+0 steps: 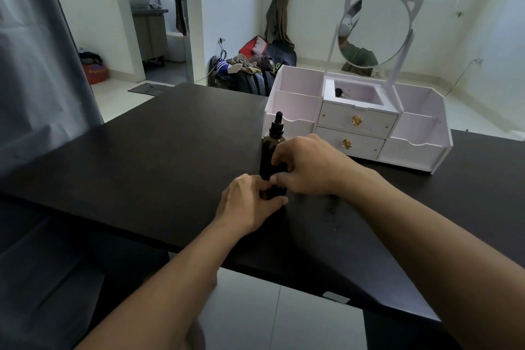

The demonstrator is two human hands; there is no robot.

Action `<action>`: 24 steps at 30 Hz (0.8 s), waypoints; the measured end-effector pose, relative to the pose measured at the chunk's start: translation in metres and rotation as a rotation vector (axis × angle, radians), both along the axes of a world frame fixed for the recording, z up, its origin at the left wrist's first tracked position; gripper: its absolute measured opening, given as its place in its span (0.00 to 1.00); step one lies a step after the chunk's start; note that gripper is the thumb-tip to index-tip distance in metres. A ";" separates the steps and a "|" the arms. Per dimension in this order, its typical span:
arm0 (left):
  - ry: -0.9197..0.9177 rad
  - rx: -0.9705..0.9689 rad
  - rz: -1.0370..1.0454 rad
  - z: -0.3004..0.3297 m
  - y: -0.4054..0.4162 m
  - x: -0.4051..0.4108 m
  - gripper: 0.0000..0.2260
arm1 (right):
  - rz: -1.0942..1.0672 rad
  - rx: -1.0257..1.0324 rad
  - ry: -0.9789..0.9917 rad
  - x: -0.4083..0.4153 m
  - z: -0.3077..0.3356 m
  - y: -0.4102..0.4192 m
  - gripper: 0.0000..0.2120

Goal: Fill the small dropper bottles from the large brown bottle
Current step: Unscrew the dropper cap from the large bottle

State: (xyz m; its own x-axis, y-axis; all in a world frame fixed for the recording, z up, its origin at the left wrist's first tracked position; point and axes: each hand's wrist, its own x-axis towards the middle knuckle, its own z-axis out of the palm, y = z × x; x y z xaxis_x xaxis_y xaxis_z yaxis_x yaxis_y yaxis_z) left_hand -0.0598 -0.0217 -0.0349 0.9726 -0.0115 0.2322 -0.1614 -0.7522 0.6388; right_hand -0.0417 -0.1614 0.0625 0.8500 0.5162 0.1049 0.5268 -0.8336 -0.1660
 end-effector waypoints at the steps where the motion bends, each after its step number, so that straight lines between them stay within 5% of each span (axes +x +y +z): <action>1: -0.008 -0.004 -0.001 0.000 0.000 0.000 0.14 | -0.019 -0.027 -0.025 0.000 -0.002 0.002 0.11; 15: 0.023 -0.004 0.000 0.002 0.000 0.001 0.13 | 0.107 -0.102 -0.003 -0.007 0.003 0.001 0.18; 24: 0.020 0.025 0.005 0.003 0.000 -0.001 0.12 | 0.044 -0.106 -0.086 -0.003 0.000 0.006 0.07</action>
State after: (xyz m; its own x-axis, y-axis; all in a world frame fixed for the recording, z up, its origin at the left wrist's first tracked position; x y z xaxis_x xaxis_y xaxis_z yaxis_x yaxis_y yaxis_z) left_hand -0.0612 -0.0219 -0.0323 0.9771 -0.0122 0.2125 -0.1450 -0.7687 0.6230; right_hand -0.0446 -0.1556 0.0622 0.8163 0.5651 0.1194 0.5719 -0.8197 -0.0306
